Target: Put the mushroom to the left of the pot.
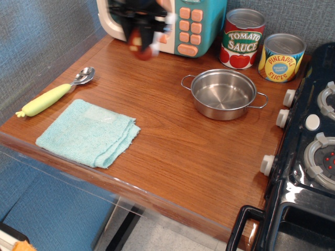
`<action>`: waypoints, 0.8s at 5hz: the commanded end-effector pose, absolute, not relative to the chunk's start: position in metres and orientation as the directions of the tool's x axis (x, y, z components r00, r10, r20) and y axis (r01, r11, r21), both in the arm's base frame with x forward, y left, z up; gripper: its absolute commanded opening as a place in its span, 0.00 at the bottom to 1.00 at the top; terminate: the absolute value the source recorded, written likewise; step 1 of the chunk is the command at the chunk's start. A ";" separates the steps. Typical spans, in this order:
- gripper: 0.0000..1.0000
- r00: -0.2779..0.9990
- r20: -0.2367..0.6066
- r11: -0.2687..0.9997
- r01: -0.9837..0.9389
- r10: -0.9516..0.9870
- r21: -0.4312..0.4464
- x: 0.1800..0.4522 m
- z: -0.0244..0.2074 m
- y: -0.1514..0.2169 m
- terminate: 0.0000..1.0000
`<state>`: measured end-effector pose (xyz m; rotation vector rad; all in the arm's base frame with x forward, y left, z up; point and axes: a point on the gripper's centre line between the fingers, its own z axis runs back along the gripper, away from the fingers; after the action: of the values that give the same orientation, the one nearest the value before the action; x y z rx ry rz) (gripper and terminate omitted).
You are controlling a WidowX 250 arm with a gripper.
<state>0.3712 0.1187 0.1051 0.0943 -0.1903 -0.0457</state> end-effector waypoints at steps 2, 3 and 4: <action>1.00 0.993 0.107 0.990 0.036 -0.050 0.134 0.362 0.096 0.140 0.00; 1.00 0.990 0.121 0.990 0.049 -0.066 0.136 0.362 0.103 0.137 0.00; 1.00 0.981 0.174 0.990 0.066 -0.087 0.123 0.359 0.126 0.133 0.00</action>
<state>0.3645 0.1293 0.0917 0.0809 -0.1137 -0.0854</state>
